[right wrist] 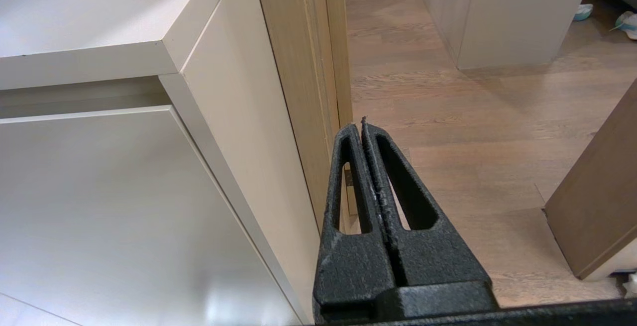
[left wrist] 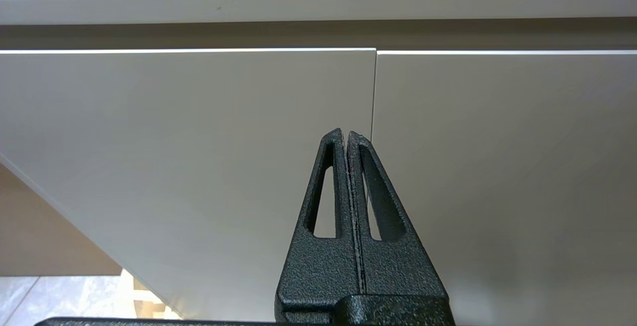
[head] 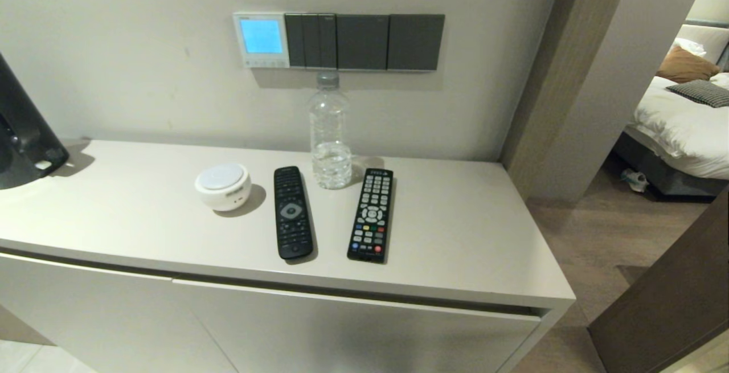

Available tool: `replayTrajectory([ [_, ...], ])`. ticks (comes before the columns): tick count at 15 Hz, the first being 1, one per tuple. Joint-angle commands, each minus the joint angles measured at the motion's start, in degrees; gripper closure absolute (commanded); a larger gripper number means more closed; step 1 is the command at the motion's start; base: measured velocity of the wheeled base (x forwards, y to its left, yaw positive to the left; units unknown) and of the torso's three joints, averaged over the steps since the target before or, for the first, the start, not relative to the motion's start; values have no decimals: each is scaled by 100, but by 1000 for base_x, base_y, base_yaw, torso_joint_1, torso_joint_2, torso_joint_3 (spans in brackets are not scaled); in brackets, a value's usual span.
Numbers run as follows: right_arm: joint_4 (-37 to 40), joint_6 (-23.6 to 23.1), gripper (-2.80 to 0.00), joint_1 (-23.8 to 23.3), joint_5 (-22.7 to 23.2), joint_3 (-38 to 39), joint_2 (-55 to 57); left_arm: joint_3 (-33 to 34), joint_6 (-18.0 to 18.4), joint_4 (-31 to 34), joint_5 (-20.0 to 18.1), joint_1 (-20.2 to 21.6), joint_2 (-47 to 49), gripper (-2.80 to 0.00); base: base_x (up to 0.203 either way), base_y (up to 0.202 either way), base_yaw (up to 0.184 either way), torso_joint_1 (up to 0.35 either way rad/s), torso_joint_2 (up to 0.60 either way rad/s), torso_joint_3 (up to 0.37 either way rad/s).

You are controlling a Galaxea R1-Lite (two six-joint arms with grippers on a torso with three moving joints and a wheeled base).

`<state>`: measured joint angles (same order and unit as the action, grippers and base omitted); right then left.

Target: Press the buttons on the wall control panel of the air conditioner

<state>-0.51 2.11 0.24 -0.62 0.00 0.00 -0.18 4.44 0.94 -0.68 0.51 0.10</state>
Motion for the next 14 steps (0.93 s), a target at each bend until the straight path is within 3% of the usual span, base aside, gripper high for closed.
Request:
replayTrajectory([
  [1,-2,0,0,2,1,9,9,1,5,3,-2,2,8,0,0,0,0,0,0,0],
  [14,-2,0,0,2,0,9,9,1,5,3,-2,2,8,0,0,0,0,0,0,0],
])
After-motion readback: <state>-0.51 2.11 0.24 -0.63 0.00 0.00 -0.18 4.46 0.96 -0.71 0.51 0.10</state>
